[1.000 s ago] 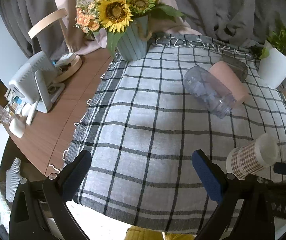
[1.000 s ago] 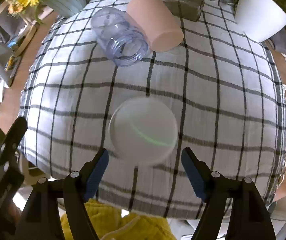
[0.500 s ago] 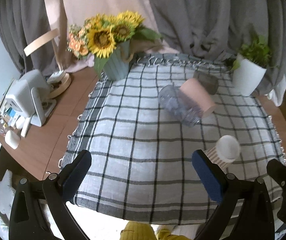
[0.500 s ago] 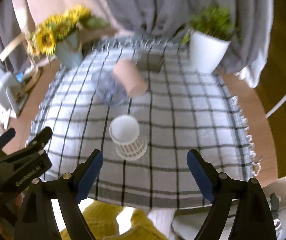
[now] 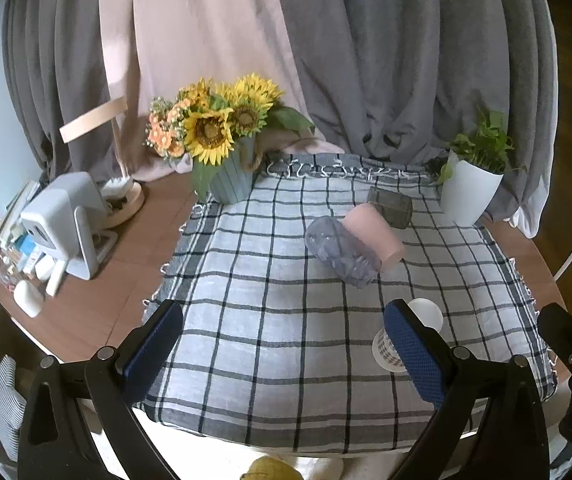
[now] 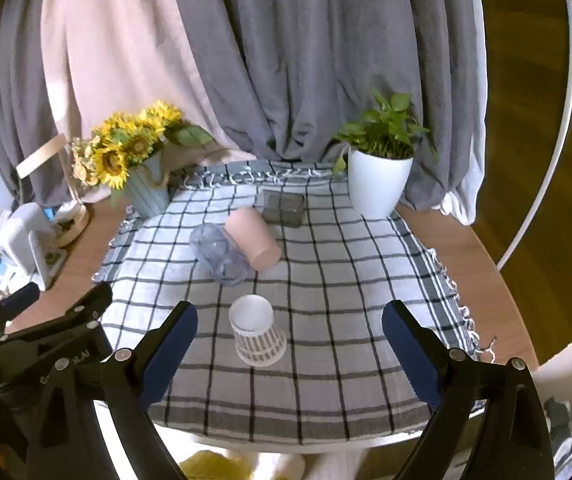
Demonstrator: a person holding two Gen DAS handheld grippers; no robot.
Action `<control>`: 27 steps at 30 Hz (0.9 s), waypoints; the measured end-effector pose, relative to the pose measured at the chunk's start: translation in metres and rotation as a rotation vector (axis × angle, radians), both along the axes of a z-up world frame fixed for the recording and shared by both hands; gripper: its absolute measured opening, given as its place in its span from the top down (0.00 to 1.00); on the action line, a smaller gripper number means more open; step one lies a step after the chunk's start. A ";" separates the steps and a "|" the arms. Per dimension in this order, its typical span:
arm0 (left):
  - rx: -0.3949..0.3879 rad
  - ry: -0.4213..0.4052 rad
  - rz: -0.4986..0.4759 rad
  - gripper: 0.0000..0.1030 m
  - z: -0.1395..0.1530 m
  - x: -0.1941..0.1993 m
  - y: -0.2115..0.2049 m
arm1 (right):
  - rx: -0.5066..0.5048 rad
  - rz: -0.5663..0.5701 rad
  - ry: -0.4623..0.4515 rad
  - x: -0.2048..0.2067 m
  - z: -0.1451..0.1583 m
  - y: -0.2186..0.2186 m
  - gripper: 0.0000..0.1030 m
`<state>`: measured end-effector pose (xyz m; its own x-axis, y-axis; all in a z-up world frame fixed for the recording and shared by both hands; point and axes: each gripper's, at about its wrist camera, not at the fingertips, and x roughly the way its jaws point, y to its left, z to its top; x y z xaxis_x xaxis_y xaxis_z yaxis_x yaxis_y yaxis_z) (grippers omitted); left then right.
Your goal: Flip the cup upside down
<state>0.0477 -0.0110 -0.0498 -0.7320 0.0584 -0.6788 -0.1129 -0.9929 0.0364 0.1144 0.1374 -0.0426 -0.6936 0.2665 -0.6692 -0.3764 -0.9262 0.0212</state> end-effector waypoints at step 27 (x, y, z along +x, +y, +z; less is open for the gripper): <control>-0.001 0.060 -0.002 0.00 0.016 0.000 0.003 | 0.016 0.030 0.026 0.001 0.008 -0.005 0.09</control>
<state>0.0476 -0.0078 -0.0341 -0.7713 0.0596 -0.6337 -0.1128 -0.9926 0.0440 0.1156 0.1322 -0.0346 -0.7187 0.2560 -0.6465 -0.3483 -0.9373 0.0160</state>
